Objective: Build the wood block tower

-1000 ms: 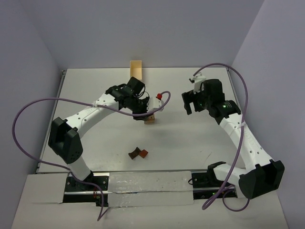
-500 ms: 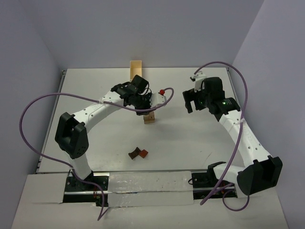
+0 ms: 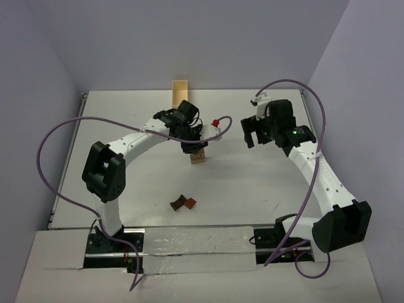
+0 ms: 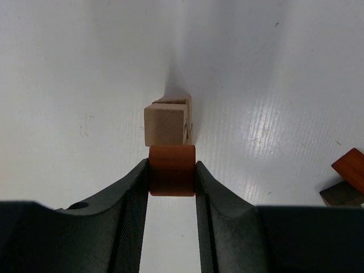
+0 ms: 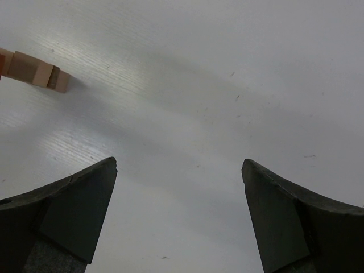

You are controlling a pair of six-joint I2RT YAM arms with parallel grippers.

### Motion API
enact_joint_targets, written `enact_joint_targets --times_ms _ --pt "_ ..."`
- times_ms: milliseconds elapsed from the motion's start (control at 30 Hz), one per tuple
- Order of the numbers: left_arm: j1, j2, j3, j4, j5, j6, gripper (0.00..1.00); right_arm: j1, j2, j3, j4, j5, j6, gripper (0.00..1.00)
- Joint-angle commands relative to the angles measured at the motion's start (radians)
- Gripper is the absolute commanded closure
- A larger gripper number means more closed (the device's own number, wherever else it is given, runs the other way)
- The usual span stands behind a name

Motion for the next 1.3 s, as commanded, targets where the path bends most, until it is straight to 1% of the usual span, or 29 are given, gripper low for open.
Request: enact_joint_targets --times_ms 0,700,867,1267 --pt "0.014 0.009 0.055 -0.001 0.046 0.017 0.88 -0.012 0.010 0.056 -0.005 -0.017 -0.003 0.02" --pt "0.020 0.057 0.104 -0.030 0.079 0.031 0.84 -0.014 0.049 0.080 -0.020 -0.045 0.007 0.02" --pt "0.018 0.065 0.109 -0.030 0.080 0.027 0.79 -0.015 0.052 0.082 -0.019 -0.045 0.007 0.02" --pt "0.018 0.082 0.115 -0.036 0.082 0.028 0.78 -0.017 0.060 0.083 -0.020 -0.050 0.008 0.02"
